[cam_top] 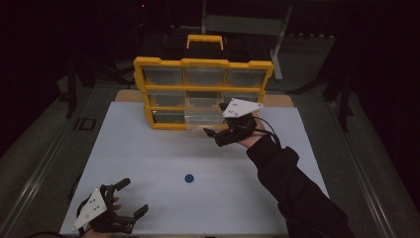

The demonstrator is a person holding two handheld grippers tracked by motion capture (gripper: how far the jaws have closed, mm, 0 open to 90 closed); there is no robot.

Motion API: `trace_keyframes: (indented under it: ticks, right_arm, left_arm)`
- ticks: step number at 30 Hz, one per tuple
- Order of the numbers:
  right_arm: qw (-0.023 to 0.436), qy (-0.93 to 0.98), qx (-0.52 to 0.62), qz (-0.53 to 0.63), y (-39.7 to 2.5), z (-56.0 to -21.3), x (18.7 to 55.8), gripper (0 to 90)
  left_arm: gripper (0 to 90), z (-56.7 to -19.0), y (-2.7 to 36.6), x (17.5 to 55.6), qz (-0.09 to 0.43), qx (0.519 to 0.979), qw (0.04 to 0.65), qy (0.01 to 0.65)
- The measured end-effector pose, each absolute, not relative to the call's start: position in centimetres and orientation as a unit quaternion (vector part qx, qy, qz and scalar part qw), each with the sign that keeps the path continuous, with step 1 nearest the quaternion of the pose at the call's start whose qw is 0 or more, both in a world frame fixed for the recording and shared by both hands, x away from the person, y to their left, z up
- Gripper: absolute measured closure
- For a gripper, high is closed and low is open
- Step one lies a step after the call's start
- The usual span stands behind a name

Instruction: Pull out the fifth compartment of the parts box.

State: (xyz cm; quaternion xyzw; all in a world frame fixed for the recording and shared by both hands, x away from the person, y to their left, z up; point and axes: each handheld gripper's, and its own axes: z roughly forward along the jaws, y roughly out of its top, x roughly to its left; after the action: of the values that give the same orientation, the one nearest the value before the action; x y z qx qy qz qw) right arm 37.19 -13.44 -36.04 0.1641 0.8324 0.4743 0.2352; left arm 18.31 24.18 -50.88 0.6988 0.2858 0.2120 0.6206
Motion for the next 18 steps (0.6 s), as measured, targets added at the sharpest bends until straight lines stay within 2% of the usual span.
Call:
trace_keyframes:
  ticks: [18]
  right_arm:
    - [0.23,0.807,0.185,0.511,-16.3,-37.0,34.3,9.2]
  left_arm:
    - [0.0,-50.8,24.0,18.3,0.212,0.7,0.62,0.284]
